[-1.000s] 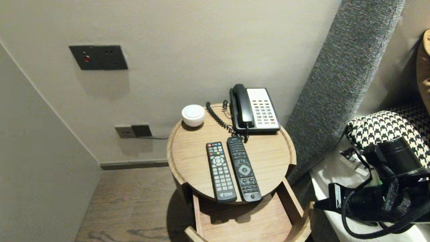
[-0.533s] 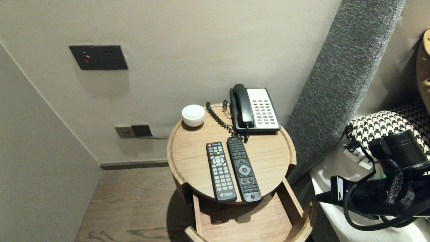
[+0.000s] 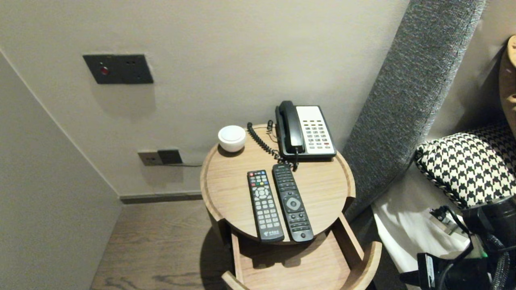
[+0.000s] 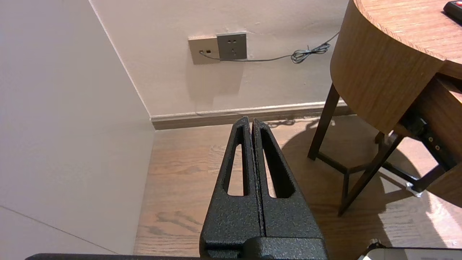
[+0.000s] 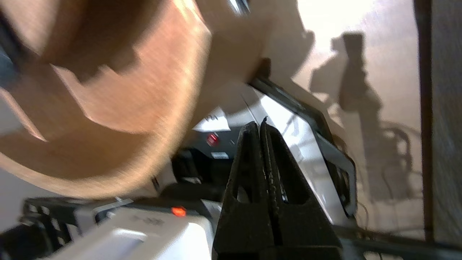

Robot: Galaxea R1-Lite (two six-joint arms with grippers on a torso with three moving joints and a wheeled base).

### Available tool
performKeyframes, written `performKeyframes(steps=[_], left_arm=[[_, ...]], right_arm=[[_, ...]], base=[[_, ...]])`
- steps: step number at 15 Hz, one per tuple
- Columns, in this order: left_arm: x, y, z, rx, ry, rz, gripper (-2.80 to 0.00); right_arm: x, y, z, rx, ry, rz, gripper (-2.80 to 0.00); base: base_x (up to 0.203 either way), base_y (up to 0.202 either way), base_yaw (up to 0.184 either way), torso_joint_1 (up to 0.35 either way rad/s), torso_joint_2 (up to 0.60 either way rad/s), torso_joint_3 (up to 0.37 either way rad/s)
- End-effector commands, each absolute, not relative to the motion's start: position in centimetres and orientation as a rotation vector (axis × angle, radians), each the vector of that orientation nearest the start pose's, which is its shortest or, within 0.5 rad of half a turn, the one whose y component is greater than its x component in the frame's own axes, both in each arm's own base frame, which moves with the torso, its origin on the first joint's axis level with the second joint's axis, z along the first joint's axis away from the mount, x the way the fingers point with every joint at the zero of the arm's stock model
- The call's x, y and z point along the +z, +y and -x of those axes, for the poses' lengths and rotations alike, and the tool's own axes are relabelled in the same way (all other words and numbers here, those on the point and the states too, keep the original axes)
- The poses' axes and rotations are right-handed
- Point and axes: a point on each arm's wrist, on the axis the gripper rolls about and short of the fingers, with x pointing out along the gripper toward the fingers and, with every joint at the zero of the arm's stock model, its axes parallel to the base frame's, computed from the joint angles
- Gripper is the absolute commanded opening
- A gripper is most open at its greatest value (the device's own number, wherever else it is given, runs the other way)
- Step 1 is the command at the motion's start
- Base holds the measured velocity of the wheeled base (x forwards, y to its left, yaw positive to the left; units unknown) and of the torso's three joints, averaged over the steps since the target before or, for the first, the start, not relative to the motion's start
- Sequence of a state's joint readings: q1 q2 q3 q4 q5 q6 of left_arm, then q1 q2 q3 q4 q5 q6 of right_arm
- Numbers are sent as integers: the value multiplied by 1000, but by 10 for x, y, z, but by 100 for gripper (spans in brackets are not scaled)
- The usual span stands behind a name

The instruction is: Close the nightstand drawer

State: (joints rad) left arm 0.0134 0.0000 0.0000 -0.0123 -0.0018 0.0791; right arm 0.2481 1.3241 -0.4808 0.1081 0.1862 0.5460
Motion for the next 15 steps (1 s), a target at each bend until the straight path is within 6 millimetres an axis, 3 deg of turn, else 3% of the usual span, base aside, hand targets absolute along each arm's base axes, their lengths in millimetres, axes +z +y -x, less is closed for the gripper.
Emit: performKeyframes(steps=[1,5,8,15], left_arm=[[77,0,23,13,-15,-80,-280],[77,0,23,13,-13,-80,-280],[77,0,23,12,-14,-80,-280],[77,0,23,12,-13,-80,-280]], right_arm=[[115,40,-140,117,1090,-464,-280],[103,43,-148,127,1094,-465,-280],[92,48,-165,140,1099,-472,-280],[91,57,-195,161,1047,-487,-280]], base=[[0,0,0,0,0,0],[0,0,0,0,0,0],[0,0,0,0,0,0],[0,0,0,0,0,0]])
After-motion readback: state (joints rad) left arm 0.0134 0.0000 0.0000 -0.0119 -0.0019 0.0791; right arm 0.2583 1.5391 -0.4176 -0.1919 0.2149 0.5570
